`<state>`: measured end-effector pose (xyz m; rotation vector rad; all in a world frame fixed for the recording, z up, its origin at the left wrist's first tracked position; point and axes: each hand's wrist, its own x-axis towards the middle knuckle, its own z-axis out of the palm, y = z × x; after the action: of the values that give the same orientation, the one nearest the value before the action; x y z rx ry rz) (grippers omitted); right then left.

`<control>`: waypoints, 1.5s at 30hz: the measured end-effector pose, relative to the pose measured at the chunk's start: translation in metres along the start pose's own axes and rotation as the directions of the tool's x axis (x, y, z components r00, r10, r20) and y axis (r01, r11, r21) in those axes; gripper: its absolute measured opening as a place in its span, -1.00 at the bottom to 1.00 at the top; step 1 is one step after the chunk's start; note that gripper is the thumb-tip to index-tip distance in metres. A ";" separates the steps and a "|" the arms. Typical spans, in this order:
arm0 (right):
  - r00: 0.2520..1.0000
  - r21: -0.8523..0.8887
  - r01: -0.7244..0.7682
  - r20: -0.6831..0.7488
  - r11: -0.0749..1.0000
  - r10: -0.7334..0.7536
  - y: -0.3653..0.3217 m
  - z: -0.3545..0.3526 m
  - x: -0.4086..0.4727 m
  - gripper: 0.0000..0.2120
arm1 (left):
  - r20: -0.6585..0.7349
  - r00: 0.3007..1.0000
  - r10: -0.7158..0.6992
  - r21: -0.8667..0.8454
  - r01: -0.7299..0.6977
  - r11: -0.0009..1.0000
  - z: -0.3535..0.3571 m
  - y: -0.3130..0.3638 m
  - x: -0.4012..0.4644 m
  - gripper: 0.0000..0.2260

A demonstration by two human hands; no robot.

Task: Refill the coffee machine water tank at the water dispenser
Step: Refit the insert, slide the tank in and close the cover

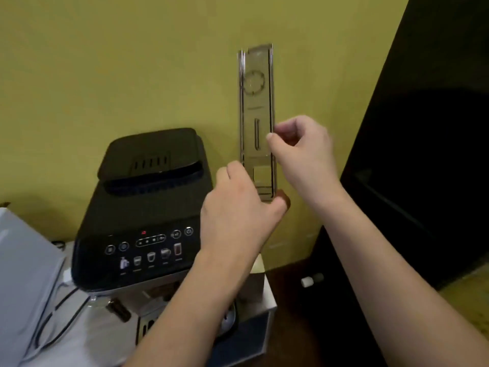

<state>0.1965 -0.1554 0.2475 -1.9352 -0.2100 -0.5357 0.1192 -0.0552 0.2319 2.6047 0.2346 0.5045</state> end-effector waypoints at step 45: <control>0.707 -0.380 -0.297 0.530 0.876 0.469 0.162 0.087 -0.039 -0.75 | 0.244 0.911 -0.332 0.450 0.197 0.871 0.144 -0.049 -0.052 -0.49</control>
<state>0.2478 -0.1410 0.0673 -2.2898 -0.1287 0.3918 0.1237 -0.0860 0.0737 2.9440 0.6488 -0.0800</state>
